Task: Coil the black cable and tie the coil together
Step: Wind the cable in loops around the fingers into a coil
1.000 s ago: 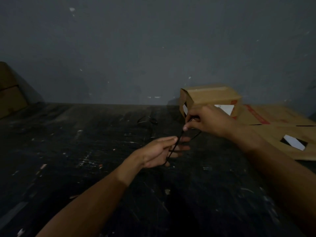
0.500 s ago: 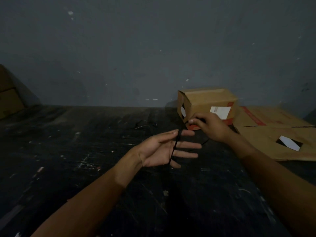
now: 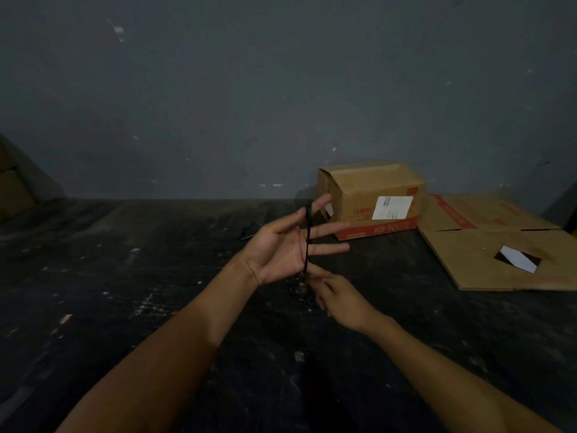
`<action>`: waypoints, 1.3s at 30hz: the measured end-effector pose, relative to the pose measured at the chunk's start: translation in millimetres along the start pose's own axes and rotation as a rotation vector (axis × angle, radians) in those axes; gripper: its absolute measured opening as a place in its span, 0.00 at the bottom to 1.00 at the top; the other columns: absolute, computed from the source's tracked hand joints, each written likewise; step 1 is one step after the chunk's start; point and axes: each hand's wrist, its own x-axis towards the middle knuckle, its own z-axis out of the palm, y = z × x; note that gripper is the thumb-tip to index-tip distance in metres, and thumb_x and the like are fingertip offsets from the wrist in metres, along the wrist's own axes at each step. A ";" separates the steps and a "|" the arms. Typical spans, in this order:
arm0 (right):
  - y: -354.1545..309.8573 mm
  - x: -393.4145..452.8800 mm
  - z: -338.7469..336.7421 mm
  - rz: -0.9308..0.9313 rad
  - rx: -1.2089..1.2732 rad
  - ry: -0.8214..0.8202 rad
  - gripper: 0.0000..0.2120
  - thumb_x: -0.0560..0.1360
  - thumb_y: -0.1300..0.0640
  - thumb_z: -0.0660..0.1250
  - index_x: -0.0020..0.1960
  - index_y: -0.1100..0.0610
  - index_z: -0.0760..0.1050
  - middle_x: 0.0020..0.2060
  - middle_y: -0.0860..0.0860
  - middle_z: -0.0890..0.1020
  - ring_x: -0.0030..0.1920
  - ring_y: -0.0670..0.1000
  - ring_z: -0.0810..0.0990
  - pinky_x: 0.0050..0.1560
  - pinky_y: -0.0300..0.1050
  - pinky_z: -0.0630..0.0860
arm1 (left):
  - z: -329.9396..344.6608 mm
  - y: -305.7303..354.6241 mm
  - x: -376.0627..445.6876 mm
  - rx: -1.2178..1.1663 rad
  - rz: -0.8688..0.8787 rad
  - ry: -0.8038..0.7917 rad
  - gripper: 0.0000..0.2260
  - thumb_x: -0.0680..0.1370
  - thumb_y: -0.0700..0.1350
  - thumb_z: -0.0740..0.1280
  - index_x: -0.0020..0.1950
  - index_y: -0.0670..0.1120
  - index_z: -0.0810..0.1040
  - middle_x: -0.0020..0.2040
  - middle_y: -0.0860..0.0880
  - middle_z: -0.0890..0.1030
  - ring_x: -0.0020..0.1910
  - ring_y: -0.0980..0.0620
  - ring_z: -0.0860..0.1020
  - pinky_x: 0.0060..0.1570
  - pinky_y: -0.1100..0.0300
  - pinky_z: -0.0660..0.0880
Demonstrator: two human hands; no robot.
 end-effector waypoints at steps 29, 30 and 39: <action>-122.2 22.3 -85.0 -0.363 -1.023 0.085 0.07 0.70 0.43 0.70 0.43 0.44 0.76 0.41 0.43 0.76 0.48 0.48 0.71 0.53 0.50 0.64 | -32.5 -8.7 -16.7 0.229 -0.154 0.311 0.19 0.79 0.56 0.62 0.70 0.59 0.73 0.66 0.45 0.78 0.64 0.41 0.74 0.45 0.44 0.80; -123.0 25.5 -88.8 -0.367 -1.026 0.088 0.07 0.70 0.43 0.70 0.42 0.43 0.75 0.38 0.42 0.73 0.47 0.49 0.70 0.51 0.50 0.63 | -31.0 -8.6 -17.1 0.255 -0.179 0.302 0.19 0.78 0.56 0.63 0.69 0.60 0.74 0.67 0.46 0.78 0.66 0.41 0.73 0.46 0.43 0.80; -113.0 44.8 -117.7 -0.300 -0.804 0.047 0.05 0.70 0.46 0.71 0.40 0.42 0.75 0.41 0.48 0.82 0.46 0.51 0.78 0.44 0.50 0.73 | -16.4 -8.7 -20.2 0.336 -0.337 0.140 0.17 0.81 0.57 0.57 0.70 0.65 0.70 0.73 0.44 0.71 0.72 0.38 0.68 0.62 0.32 0.66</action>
